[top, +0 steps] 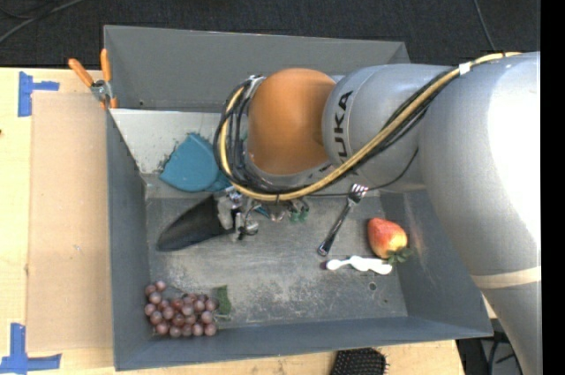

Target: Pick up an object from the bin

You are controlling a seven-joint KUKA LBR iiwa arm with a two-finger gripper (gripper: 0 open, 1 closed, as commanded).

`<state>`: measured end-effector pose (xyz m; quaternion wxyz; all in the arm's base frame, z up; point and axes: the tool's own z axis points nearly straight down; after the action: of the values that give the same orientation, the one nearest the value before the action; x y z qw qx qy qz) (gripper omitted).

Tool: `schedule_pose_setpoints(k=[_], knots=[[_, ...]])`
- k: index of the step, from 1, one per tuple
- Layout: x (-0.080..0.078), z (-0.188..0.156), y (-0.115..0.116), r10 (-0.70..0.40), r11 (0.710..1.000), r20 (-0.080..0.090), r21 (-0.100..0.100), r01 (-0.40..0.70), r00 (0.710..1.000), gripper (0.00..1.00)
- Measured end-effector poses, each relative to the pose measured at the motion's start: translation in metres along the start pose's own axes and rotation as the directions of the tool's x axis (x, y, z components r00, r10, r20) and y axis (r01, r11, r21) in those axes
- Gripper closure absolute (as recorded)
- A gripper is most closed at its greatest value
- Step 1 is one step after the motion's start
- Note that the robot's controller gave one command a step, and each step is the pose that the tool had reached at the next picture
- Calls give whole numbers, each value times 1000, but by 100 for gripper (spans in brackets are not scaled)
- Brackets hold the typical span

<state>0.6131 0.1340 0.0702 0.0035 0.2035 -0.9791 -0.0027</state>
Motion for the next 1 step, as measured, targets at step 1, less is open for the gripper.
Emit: schedule_pose_setpoints(k=[1], knots=[[-30,-1,51,91,996,-11,7,-91,996,100]])
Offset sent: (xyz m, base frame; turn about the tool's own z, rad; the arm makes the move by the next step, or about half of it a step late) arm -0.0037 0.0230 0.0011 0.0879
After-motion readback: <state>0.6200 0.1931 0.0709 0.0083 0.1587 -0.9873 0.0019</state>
